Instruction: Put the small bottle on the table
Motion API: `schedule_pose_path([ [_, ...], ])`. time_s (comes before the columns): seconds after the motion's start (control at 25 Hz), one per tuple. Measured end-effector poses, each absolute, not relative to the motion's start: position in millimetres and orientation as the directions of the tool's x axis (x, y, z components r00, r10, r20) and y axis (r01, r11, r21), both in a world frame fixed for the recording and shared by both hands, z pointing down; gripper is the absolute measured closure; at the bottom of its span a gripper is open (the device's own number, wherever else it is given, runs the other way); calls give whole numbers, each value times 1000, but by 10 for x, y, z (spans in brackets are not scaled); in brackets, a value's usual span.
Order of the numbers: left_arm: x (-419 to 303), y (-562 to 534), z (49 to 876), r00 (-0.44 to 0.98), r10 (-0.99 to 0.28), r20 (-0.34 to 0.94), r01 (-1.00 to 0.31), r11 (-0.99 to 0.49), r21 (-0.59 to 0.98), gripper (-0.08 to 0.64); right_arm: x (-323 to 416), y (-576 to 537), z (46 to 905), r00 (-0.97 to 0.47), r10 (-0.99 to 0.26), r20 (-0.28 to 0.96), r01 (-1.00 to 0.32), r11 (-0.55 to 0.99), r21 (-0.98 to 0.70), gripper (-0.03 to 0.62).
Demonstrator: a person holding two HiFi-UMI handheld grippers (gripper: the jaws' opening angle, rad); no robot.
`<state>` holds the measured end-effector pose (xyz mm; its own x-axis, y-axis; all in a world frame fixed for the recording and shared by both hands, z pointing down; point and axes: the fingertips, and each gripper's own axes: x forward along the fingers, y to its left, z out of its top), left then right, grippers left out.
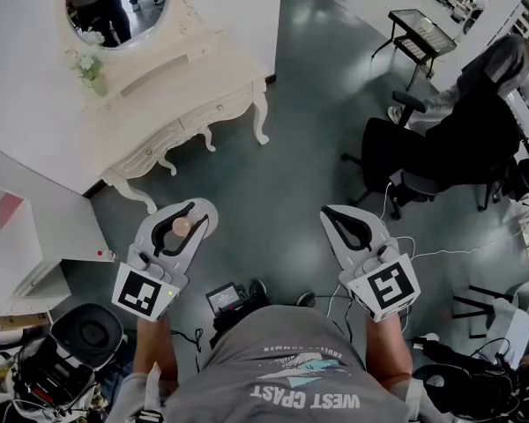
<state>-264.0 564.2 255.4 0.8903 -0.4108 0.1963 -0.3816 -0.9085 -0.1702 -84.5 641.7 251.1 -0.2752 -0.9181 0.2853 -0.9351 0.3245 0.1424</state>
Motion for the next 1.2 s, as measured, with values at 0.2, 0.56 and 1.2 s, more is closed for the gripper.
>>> schedule_pose_path([
  [0.2,-2775,5374,2602,890,-413,192,-384,-907,-171,456,-973,6146,2552,-275,-919,283,-934,325,146,592],
  [0.56,-2813,5265,2608,890,-417,182,-391,-906,-165,456,-1024,5985,2507,-285,-918,276,-928,336,162,591],
  [1.2,-2625,4804,2573,834,-512,204,-484,-858,-174,456,-689,5231,2461,-383,-896,225,-903,415,112,589],
])
